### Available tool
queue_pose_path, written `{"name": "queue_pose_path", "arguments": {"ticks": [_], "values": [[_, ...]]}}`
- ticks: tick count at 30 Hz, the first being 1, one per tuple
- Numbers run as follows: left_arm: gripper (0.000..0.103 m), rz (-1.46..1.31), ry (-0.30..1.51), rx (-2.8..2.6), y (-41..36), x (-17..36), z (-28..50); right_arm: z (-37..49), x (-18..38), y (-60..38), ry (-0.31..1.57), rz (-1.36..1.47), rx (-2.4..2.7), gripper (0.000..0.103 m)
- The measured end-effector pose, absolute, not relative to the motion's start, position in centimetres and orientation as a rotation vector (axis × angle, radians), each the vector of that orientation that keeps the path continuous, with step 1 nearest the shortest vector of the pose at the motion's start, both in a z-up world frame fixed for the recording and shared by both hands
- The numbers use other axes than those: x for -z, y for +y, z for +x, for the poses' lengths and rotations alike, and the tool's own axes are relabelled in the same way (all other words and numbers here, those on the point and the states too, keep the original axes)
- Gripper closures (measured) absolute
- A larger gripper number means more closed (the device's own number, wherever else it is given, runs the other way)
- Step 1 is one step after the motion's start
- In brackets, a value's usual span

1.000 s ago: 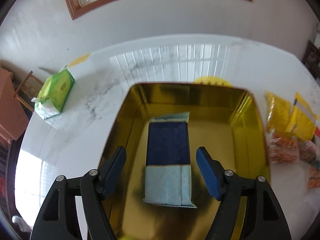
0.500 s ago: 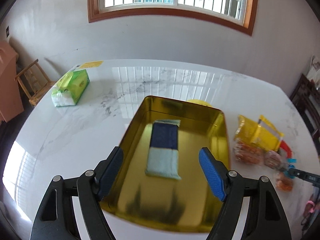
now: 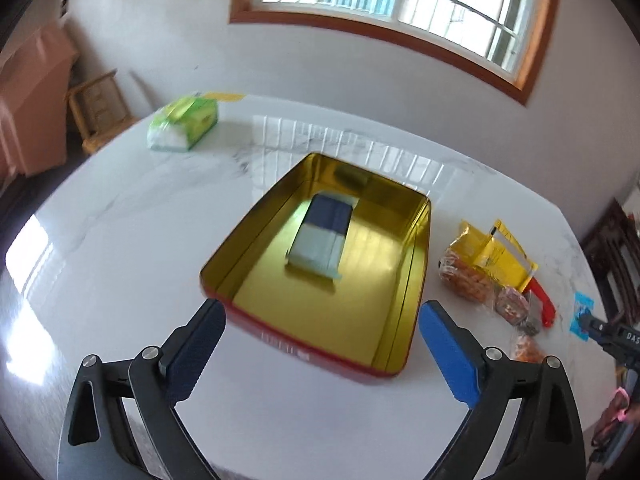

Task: Organize snacks
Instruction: 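Grasp the blue wrapped candy with the right gripper and drop it into the tin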

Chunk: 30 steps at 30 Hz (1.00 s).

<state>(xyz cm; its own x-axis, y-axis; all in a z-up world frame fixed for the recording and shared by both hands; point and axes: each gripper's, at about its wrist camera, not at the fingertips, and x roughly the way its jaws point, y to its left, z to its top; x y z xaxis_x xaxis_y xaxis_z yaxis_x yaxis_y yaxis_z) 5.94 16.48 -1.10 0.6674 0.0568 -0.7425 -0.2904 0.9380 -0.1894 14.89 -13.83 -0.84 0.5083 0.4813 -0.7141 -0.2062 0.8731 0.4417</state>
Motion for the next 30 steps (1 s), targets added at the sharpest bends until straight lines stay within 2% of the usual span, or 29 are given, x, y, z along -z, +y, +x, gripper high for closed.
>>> {"name": "queue_pose_path", "arguments": {"ticks": [3,9,15,25,30], "values": [[0.006,-0.342,0.864,-0.210,17.0,2.0,5.0,16.2,-0.2,-9.8,0.951,0.307,-0.517,0.079],[0.006,-0.335,0.837,-0.167,18.0,3.3,3.0,20.1,-0.8,0.4,0.963,0.208,-0.680,0.079],[0.006,-0.404,0.752,-0.116,19.5,3.4,1.3,24.4,3.0,9.1,1.051,0.103,-0.724,0.079],[0.006,-0.334,0.739,-0.123,20.3,3.5,0.8,27.7,8.0,11.9,1.128,-0.051,-0.610,0.078],[0.006,-0.315,0.733,-0.133,19.9,3.7,0.8,27.0,7.5,11.8,1.093,-0.059,-0.624,0.076]]}}
